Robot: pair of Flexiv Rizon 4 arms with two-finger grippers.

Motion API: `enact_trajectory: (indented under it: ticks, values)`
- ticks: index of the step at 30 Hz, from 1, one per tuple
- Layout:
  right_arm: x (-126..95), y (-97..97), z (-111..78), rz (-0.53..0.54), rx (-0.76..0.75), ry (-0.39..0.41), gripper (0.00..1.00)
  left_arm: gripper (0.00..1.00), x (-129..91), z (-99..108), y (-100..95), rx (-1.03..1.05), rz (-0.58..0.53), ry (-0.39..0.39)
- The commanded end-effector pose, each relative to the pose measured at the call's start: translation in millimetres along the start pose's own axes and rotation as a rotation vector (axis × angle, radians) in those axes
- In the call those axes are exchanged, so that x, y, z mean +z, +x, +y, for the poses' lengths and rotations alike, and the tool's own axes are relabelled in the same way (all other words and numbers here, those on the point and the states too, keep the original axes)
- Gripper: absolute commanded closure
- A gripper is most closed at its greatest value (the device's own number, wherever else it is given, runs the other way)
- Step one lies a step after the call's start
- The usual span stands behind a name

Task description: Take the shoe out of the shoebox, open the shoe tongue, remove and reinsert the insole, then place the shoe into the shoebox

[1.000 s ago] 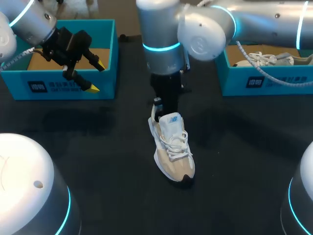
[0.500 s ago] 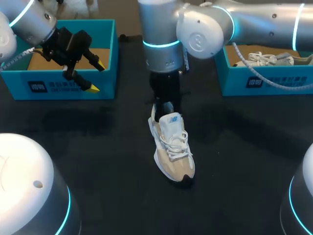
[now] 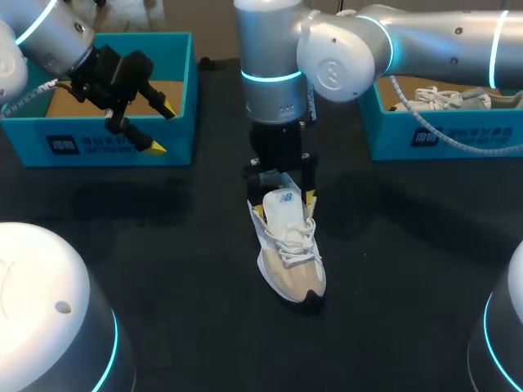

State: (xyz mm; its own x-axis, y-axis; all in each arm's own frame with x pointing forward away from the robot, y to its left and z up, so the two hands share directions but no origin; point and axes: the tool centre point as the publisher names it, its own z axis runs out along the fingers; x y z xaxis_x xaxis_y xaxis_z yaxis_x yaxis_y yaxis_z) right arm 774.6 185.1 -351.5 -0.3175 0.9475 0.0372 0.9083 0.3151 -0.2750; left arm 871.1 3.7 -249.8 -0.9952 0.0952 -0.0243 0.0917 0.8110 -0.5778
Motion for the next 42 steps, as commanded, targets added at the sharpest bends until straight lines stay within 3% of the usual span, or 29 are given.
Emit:
enact_trajectory:
  ticks: [1,20,30,31,32,33,34,38,42]
  values:
    - [7.3,-4.1,-1.3,0.011,0.005,0.005,0.0,0.0,0.0,0.2,-0.5,0.0,0.001,-0.003]
    - [-27.5,9.8,-29.2,0.012,0.003,0.024,0.0,0.0,0.0,0.2,-0.5,0.0,0.001,-0.003]
    - [-32.7,13.1,-46.3,-0.006,0.046,0.027,0.0,0.0,0.0,0.2,-0.5,0.0,0.001,-0.003]
    - [-32.4,13.0,-46.8,-0.01,0.049,0.028,0.11,0.0,0.0,0.2,-0.5,0.0,0.001,-0.003]
    - [-31.8,12.6,-47.5,-0.015,0.053,0.03,0.53,0.0,0.0,0.2,-0.5,0.0,0.001,-0.003]
    - [-31.5,12.0,-48.0,-0.024,0.063,0.025,0.69,0.0,0.0,0.2,-0.5,0.0,0.001,-0.003]
    - [-31.7,11.1,-48.5,-0.024,0.064,0.024,0.78,0.0,0.0,0.2,-0.5,0.0,0.001,-0.003]
    - [-33.5,8.5,-50.9,-0.03,0.071,0.025,0.89,0.0,0.0,0.2,-0.5,0.0,0.001,-0.003]
    - [-36.0,7.4,-53.1,-0.036,0.073,0.027,0.85,0.0,0.0,0.2,-0.5,0.0,0.001,-0.003]
